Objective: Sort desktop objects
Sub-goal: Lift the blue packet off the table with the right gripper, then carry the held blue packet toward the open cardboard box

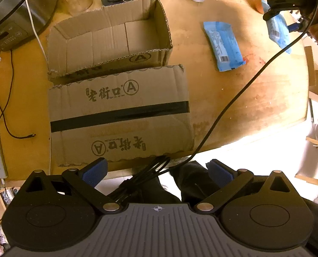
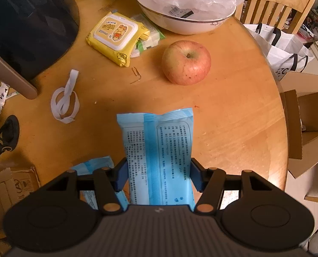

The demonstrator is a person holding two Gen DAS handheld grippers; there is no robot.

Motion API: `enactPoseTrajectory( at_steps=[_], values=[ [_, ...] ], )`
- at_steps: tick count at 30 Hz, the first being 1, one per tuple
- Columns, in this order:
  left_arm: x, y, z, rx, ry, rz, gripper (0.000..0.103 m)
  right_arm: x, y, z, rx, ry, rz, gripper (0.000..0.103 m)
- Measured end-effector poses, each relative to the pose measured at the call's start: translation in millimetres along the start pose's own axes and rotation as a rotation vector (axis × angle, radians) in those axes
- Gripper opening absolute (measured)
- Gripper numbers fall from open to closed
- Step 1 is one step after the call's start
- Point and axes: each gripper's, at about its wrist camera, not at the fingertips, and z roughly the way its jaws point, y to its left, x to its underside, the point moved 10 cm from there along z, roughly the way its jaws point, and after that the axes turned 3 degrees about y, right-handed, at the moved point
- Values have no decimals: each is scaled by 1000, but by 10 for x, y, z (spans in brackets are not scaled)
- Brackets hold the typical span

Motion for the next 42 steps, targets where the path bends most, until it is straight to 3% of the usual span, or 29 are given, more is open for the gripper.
enactPoseTrajectory(
  at_steps=[42],
  values=[
    [63,305,-54,-3,-16,-57,103,139,623,-150,-68,7,-193,57]
  ],
)
